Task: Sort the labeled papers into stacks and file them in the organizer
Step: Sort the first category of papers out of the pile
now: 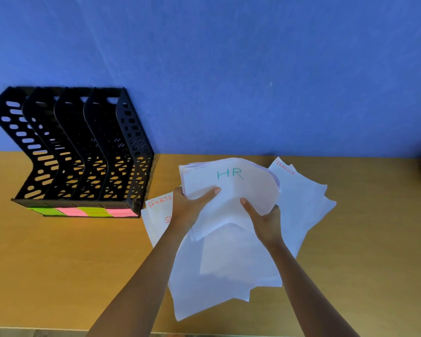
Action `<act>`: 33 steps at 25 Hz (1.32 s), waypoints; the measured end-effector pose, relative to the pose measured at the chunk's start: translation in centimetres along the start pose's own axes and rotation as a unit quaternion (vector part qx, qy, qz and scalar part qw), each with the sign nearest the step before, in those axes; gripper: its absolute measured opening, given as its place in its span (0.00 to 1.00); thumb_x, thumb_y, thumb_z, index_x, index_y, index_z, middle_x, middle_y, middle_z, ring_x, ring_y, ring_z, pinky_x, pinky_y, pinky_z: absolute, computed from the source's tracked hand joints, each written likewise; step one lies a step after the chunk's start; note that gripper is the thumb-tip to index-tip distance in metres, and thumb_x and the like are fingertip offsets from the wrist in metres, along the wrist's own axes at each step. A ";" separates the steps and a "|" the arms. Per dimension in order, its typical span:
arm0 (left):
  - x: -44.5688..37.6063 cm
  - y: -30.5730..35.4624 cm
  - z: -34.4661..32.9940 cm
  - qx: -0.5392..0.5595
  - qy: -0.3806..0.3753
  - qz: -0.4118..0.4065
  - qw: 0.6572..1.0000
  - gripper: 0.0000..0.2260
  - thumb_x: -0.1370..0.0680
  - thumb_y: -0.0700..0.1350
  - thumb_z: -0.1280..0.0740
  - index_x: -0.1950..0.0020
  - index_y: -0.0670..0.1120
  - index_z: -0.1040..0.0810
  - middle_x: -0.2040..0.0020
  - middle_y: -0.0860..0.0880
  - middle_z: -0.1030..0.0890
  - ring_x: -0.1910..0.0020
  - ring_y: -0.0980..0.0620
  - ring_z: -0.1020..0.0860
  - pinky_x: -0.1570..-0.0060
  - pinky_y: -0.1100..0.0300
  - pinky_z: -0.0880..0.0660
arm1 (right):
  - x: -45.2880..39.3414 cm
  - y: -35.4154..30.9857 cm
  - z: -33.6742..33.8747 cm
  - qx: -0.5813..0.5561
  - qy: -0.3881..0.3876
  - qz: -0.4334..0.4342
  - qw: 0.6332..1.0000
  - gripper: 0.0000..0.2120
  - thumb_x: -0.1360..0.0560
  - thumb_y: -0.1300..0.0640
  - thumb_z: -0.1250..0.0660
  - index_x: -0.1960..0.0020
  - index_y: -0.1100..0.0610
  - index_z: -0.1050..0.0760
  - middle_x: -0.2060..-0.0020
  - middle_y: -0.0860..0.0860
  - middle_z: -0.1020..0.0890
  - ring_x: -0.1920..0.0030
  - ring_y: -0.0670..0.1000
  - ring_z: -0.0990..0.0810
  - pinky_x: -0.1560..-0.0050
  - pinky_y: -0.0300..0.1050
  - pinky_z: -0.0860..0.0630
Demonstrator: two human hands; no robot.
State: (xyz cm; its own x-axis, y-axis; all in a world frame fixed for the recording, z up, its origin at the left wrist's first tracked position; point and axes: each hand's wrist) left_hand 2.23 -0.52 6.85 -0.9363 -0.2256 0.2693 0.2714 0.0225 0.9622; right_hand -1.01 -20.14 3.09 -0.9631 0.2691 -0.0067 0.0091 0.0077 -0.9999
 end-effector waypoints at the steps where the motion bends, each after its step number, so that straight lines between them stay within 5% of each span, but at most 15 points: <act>1: 0.0 0.3 -0.1 0.017 -0.004 -0.013 1.000 0.23 0.47 0.62 0.20 0.54 0.64 0.19 0.57 0.59 0.15 0.56 0.58 0.16 0.63 0.62 0.19 | -0.2 -0.1 0.2 -0.003 -0.002 0.009 1.000 0.15 0.31 0.53 0.21 0.51 0.35 0.17 0.55 0.38 0.13 0.54 0.42 0.14 0.59 0.35 0.19; 6: 0.3 0.2 -0.2 0.038 -0.020 -0.032 0.999 0.19 0.37 0.50 0.17 0.58 0.71 0.19 0.58 0.63 0.15 0.58 0.62 0.16 0.66 0.65 0.20 | -0.4 0.5 1.1 0.010 -0.004 -0.024 1.000 0.12 0.33 0.56 0.19 0.54 0.44 0.17 0.56 0.39 0.13 0.52 0.46 0.14 0.57 0.37 0.18; 13: 0.6 -1.8 -0.7 0.054 0.005 -0.021 0.998 0.20 0.37 0.50 0.17 0.48 0.51 0.16 0.53 0.53 0.13 0.54 0.53 0.14 0.61 0.60 0.18 | 0.4 0.5 0.4 -0.019 -0.013 -0.002 1.000 0.12 0.28 0.55 0.23 0.49 0.40 0.17 0.53 0.40 0.13 0.50 0.46 0.14 0.55 0.39 0.17; 16: 0.5 -1.9 -1.3 0.022 -0.001 -0.050 0.998 0.10 0.30 0.45 0.21 0.51 0.50 0.16 0.56 0.54 0.13 0.55 0.49 0.14 0.65 0.61 0.19 | 0.8 0.6 0.1 -0.001 0.002 -0.020 1.000 0.08 0.25 0.55 0.26 0.49 0.42 0.18 0.54 0.39 0.14 0.51 0.49 0.14 0.57 0.39 0.17; 19: 0.9 -1.0 -2.4 -0.011 0.006 -0.123 0.992 0.12 0.25 0.51 0.27 0.41 0.53 0.19 0.51 0.56 0.15 0.50 0.51 0.16 0.58 0.60 0.18 | 0.8 -1.0 -0.8 0.007 0.016 0.043 0.999 0.09 0.21 0.51 0.31 0.46 0.37 0.19 0.52 0.39 0.14 0.50 0.46 0.15 0.53 0.41 0.17; 23: 1.5 -0.9 -3.4 -0.024 0.032 -0.144 0.989 0.18 0.28 0.62 0.27 0.40 0.61 0.24 0.48 0.59 0.16 0.48 0.54 0.16 0.55 0.61 0.18 | 1.4 -1.3 -1.7 0.004 0.026 0.098 0.995 0.10 0.21 0.49 0.31 0.41 0.41 0.21 0.50 0.40 0.15 0.48 0.46 0.15 0.53 0.35 0.19; 27: 1.1 -3.2 -2.7 -0.007 0.009 -0.041 0.999 0.12 0.32 0.47 0.19 0.53 0.54 0.19 0.61 0.59 0.15 0.54 0.51 0.15 0.67 0.69 0.22 | 1.9 1.4 -0.9 0.049 0.035 -0.012 0.998 0.08 0.24 0.55 0.27 0.47 0.47 0.20 0.56 0.42 0.14 0.52 0.51 0.15 0.59 0.33 0.19; 29: 1.0 -4.0 -2.2 0.019 0.015 -0.017 1.000 0.15 0.36 0.46 0.17 0.53 0.52 0.17 0.59 0.58 0.14 0.54 0.53 0.15 0.66 0.70 0.22 | 1.9 1.5 -0.6 0.040 0.039 -0.018 0.998 0.08 0.24 0.56 0.27 0.52 0.42 0.18 0.60 0.39 0.14 0.54 0.46 0.15 0.63 0.30 0.21; 33: 1.0 -4.0 -1.5 0.005 -0.001 -0.034 0.999 0.23 0.41 0.53 0.16 0.50 0.66 0.19 0.54 0.64 0.15 0.53 0.64 0.17 0.63 0.72 0.23 | 2.0 1.1 -0.2 0.009 0.041 0.014 0.999 0.16 0.25 0.53 0.26 0.45 0.33 0.21 0.51 0.36 0.15 0.49 0.38 0.17 0.56 0.28 0.22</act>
State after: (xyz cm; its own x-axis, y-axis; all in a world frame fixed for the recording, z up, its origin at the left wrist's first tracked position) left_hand 0.50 -2.33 3.19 -0.9525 -0.2258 0.2043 0.2056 0.0180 0.9785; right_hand -2.89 -19.40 1.97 -0.9371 0.3472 -0.0353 0.0311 -0.0177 -0.9994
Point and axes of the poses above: each hand's wrist, its own x-axis away from the middle knuckle, its own z-axis out of the back of the hand, y = z × x
